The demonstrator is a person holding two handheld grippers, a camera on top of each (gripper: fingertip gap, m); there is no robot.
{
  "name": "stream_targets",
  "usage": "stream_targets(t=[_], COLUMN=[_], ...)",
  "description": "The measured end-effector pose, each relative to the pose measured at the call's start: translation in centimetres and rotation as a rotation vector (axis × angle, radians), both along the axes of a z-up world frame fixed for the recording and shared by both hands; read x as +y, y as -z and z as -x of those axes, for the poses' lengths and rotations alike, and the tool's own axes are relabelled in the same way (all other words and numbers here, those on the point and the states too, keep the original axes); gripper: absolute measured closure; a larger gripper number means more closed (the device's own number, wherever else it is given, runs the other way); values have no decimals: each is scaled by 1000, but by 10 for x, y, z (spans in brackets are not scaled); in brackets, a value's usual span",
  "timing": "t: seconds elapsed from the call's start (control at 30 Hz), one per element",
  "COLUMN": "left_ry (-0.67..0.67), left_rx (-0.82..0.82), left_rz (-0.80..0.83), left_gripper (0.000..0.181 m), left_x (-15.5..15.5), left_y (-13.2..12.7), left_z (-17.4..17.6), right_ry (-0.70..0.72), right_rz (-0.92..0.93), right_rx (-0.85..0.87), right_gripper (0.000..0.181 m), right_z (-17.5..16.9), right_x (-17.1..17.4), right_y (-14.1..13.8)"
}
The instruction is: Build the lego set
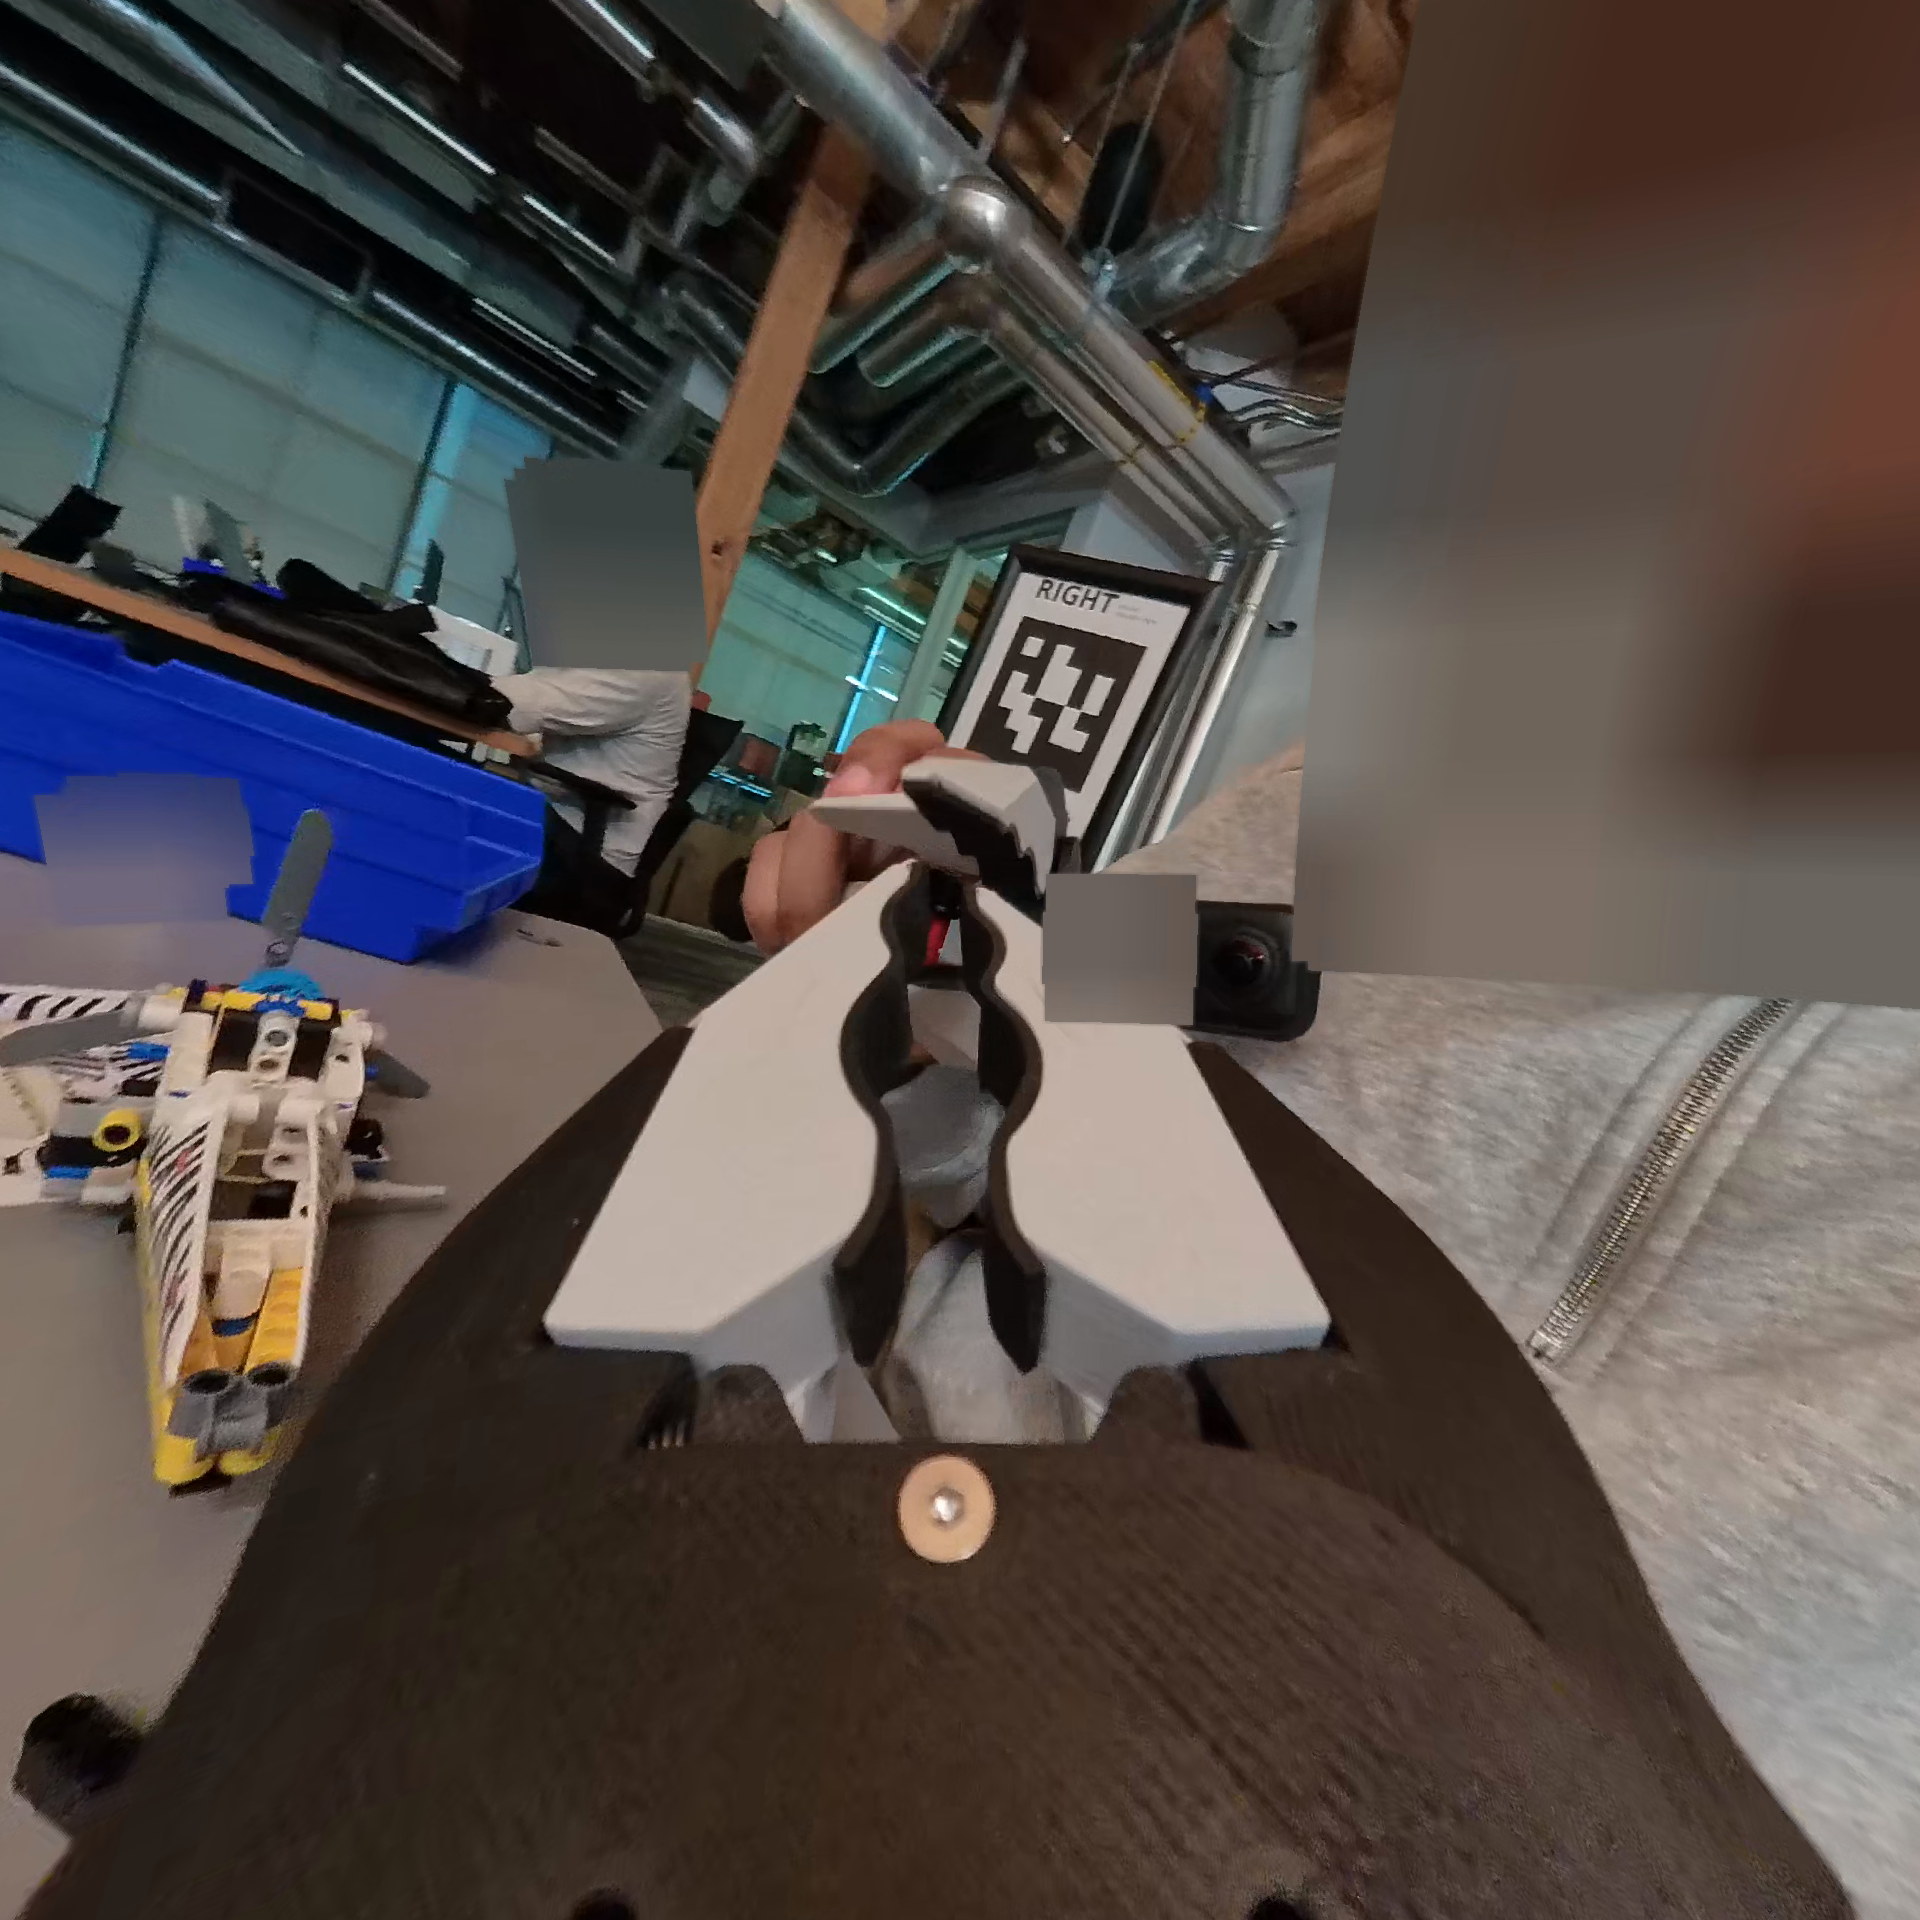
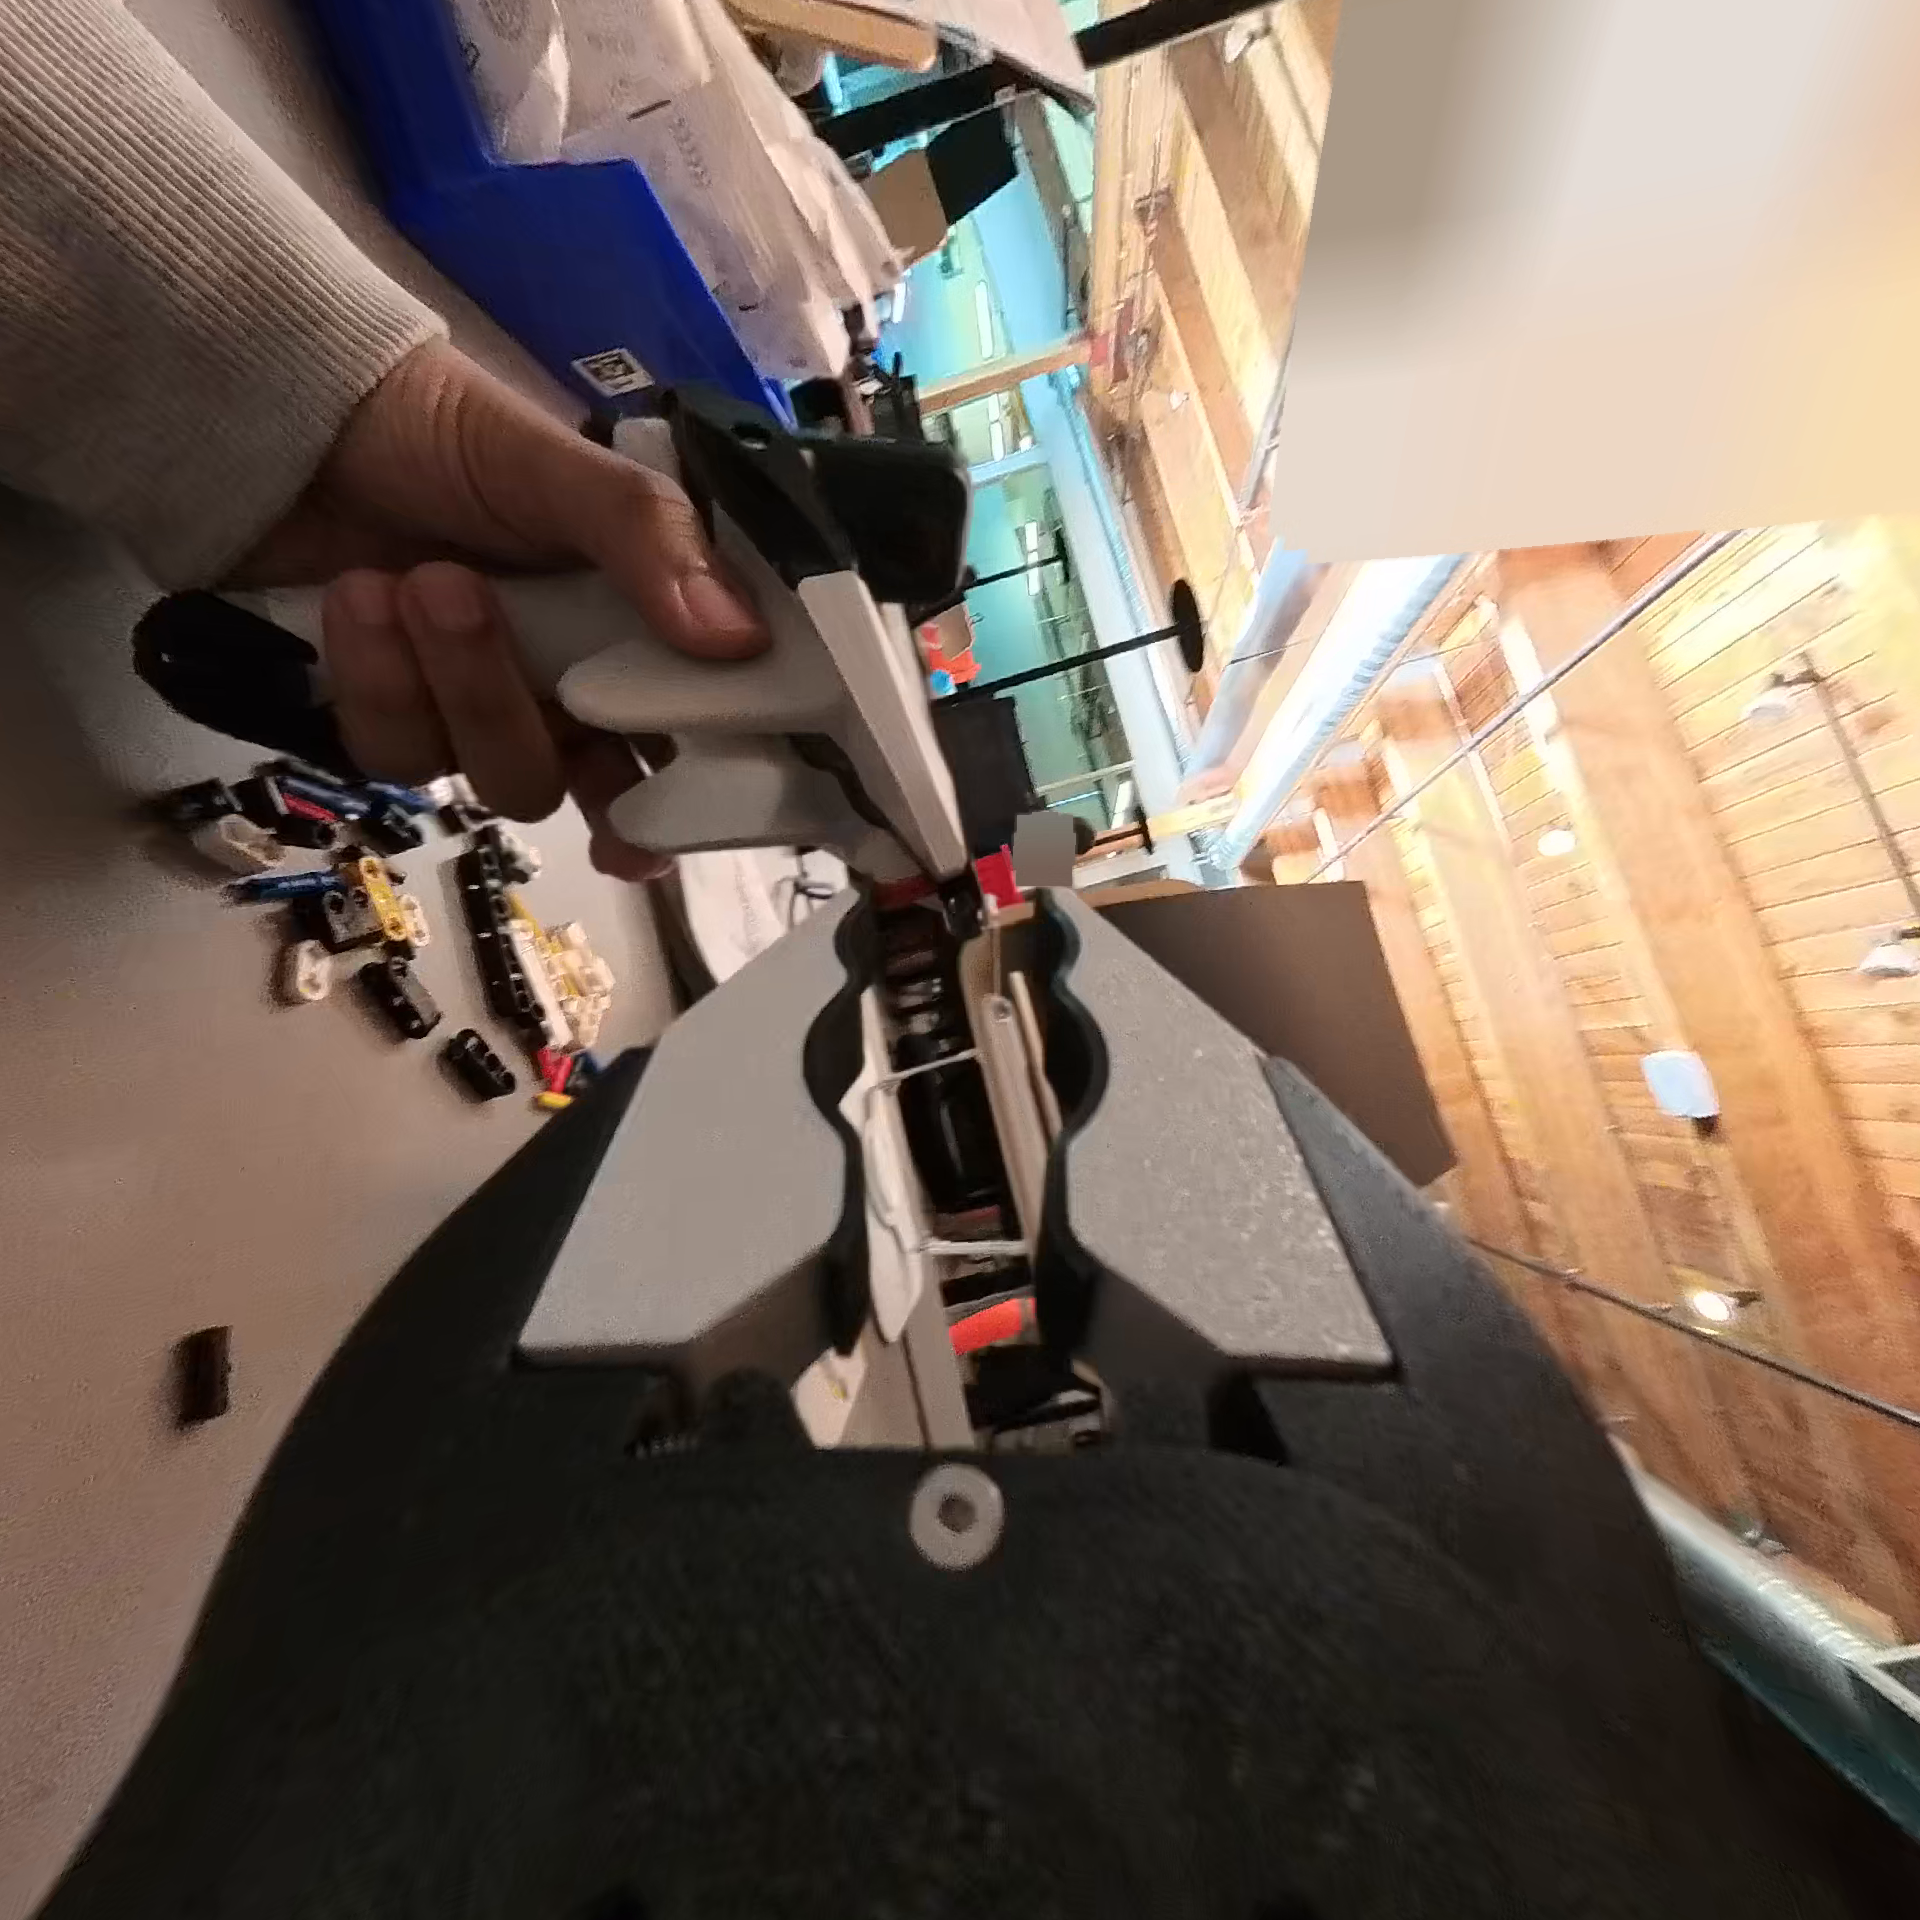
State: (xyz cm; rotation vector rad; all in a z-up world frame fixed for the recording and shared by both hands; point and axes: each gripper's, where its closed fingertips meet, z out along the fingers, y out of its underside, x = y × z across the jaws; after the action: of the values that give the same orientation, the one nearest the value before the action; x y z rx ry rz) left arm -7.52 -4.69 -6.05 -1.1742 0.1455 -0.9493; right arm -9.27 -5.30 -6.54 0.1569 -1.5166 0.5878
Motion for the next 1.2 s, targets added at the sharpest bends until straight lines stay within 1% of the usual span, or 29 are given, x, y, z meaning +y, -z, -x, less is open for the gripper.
stream_targets(t=[0.1,0.27,0.4,0.5,0.63,0.77,0.9,1.03,1.2], left_ry=[23,38,36,36,69,80,85,43,-27], left_rx=[21,50,60,37,0,-20,-41,-65,-54], left_rz=[-39,-82,-86,-56,-1,29,47,118,204], left_gripper=[179,180,179,179,179,179,179,179,179], left_x=[-5,-10,-10,-7,-2,1,3,11,22], left_y=[-4,-8,-8,-6,0,3,5,14,27], left_z=[-6,-12,-14,-10,-9,-7,-5,3,11], right_ry=[-16,-32,-35,-40,-57,-55,-55,-42,-3], right_rz=[-6,-30,-46,-68,-102,-87,-33,13,62], right_rx=[72,139,151,137,96,45,-24,-119,-247], right_gripper=[148,147,149,153,163,164,164,163,164], right_z=[-7,-15,-17,-17,-16,-14,-13,-4,4], right_x=[-4,-9,-11,-12,-13,-11,-9,-3,8], right_y=[-7,-12,-11,-6,5,8,10,19,33])
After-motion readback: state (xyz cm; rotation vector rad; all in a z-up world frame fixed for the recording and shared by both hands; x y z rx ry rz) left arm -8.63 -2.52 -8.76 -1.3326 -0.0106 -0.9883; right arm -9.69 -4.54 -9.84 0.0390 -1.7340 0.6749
